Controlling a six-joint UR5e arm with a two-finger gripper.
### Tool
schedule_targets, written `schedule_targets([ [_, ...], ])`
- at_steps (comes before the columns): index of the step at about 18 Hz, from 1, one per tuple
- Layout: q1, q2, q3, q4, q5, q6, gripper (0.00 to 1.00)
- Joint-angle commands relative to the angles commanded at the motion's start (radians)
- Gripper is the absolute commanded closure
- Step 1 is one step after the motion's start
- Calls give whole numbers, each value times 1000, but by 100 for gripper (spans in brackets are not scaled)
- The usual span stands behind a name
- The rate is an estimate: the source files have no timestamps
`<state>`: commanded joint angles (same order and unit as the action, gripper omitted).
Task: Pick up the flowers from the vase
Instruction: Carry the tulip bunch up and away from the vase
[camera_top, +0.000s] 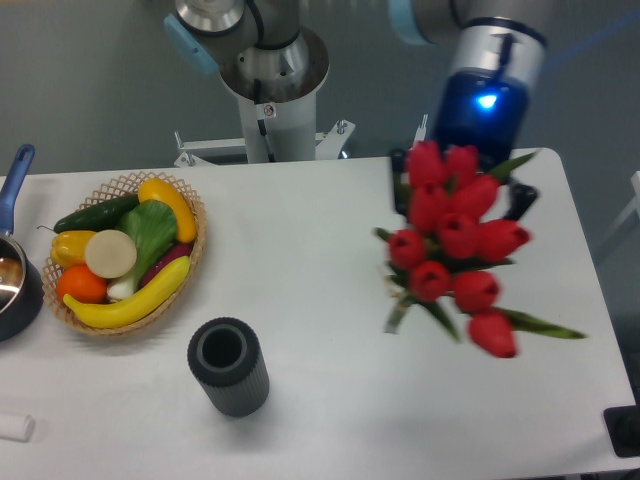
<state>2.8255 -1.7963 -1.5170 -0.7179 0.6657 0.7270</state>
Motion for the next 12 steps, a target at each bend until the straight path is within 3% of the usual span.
schedule_targets([
  [12, 22, 14, -63, 2, -6, 37, 53],
])
